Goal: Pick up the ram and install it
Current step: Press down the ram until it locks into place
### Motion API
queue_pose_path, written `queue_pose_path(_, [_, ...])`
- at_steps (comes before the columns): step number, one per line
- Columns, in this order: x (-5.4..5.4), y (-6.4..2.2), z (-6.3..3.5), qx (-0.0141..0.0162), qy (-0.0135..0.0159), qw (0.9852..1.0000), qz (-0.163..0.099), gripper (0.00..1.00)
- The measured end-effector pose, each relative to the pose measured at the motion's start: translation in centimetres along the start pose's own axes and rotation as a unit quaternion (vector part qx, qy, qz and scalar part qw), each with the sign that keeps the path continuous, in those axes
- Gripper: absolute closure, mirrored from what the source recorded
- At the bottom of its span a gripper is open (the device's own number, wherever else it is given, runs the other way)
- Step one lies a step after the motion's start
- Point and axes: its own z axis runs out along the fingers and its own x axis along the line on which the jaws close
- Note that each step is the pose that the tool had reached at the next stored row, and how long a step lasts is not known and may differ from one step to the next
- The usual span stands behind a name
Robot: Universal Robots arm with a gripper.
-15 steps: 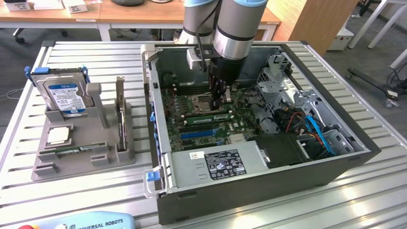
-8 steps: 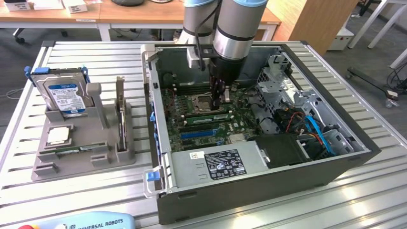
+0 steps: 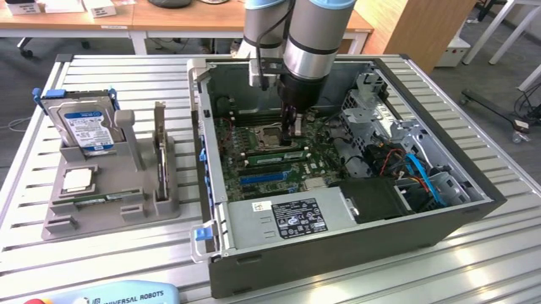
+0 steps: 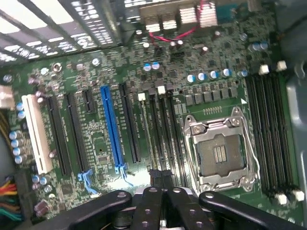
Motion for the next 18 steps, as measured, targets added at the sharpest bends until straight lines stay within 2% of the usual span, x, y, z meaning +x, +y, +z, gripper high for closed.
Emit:
queue_pose_path(1, [0.00, 0.00, 0.00, 0.0003, -0.0002, 0.9999, 0.016, 0.90])
queue_pose_path(4, [0.00, 0.00, 0.01, 0.0008, -0.0007, 0.9992, 0.041, 0.90])
queue_pose_path(9, [0.00, 0.00, 0.02, 0.0016, -0.0014, 0.9966, 0.083, 0.90])
queue_pose_path(14, [0.00, 0.00, 0.02, 0.0024, -0.0021, 0.9923, 0.124, 0.90])
queue_pose_path(18, [0.00, 0.00, 0.03, 0.0031, -0.0027, 0.9874, 0.158, 0.90])
